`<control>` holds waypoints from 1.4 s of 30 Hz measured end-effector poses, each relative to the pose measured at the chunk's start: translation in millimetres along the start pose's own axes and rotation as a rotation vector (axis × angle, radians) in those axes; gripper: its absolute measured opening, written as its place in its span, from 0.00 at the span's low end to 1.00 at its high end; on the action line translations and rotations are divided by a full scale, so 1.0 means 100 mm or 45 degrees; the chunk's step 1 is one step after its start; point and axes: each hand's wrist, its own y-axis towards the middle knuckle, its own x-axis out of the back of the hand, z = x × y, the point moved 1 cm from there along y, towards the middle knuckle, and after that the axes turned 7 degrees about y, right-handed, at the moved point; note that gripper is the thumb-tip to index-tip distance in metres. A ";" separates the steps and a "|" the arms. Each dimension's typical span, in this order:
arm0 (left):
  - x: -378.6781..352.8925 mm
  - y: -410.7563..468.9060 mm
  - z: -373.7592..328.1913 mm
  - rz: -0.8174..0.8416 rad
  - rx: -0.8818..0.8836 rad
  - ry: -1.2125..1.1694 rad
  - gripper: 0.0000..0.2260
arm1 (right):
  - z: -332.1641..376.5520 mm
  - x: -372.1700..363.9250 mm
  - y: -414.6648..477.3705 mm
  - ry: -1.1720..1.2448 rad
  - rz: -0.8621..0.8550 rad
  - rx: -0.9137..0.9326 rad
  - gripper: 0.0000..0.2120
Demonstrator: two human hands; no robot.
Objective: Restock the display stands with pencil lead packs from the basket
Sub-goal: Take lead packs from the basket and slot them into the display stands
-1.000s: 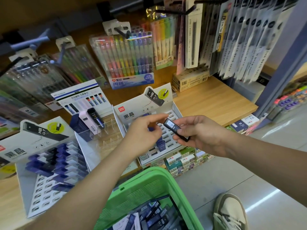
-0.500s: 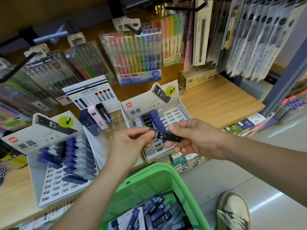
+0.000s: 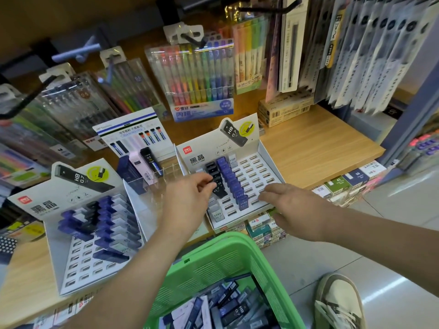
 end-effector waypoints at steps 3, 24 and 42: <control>-0.06 0.01 0.01 0.003 -0.028 0.023 0.08 | -0.01 -0.01 0.00 -0.130 0.006 0.040 0.24; 0.35 -0.33 -0.05 -0.046 -0.137 0.178 0.06 | 0.16 0.37 -0.08 -0.260 0.077 -0.012 0.12; -0.34 -2.27 1.70 0.988 0.435 0.376 0.15 | 0.99 -1.47 -0.11 0.101 0.640 -0.134 0.19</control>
